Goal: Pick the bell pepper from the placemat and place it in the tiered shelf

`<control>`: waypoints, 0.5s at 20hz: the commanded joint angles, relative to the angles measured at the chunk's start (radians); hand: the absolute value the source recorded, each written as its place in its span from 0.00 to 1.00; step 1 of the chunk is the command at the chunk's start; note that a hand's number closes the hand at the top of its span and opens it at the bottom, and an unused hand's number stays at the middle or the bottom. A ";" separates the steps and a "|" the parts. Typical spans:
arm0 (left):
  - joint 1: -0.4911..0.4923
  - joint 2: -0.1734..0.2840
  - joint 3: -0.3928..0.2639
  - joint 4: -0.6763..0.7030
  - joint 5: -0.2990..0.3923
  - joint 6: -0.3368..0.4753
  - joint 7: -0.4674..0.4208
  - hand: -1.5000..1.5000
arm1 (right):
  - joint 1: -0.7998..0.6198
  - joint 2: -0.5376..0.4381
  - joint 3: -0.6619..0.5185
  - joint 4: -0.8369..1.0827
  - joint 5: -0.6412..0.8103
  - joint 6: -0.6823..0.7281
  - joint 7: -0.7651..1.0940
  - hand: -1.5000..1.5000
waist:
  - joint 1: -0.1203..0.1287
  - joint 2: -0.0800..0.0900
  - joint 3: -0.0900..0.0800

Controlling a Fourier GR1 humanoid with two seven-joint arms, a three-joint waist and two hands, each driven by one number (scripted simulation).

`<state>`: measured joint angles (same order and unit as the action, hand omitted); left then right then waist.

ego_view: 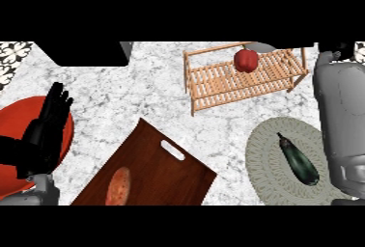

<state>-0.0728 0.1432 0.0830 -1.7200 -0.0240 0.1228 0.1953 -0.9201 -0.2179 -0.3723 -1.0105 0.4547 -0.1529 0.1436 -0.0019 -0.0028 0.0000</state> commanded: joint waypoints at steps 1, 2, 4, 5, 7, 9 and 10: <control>0.071 -0.030 -0.030 -0.054 -0.012 0.007 -0.013 0.50 | 0.054 -0.066 -0.068 -0.088 -0.051 0.001 0.086 0.00 | -0.005 -0.004 0.000; 0.020 0.006 0.006 -0.030 -0.003 0.000 0.022 0.50 | 0.035 -0.100 -0.069 -0.106 -0.053 0.023 0.130 0.00 | -0.005 -0.002 0.000; 0.039 -0.008 0.004 -0.054 0.020 -0.009 0.012 0.50 | 0.104 -0.105 -0.088 -0.180 -0.085 0.042 0.186 0.00 | -0.008 -0.003 0.000; 0.030 0.012 0.026 0.032 0.014 -0.027 -0.055 0.50 | 0.134 -0.169 -0.125 -0.159 -0.118 0.102 0.160 0.00 | -0.014 -0.001 0.000; 0.044 -0.007 -0.004 -0.048 -0.003 -0.002 0.021 0.50 | 0.174 -0.211 -0.143 -0.232 -0.153 0.150 0.207 0.00 | -0.009 -0.003 0.000; 0.084 -0.007 -0.001 -0.066 0.007 -0.018 -0.021 0.50 | 0.194 -0.291 -0.210 -0.198 -0.206 0.196 0.178 0.00 | -0.001 -0.001 0.000; 0.010 -0.023 -0.014 -0.016 -0.024 0.017 0.009 0.50 | 0.270 -0.262 -0.197 -0.255 -0.219 0.204 0.164 0.00 | -0.009 0.000 0.000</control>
<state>-0.0433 0.1384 0.0894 -1.7320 -0.0229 0.1170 0.1826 -0.7443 -0.4133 -0.5179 -1.2142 0.3041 -0.0182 0.3102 -0.0117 -0.0044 -0.0003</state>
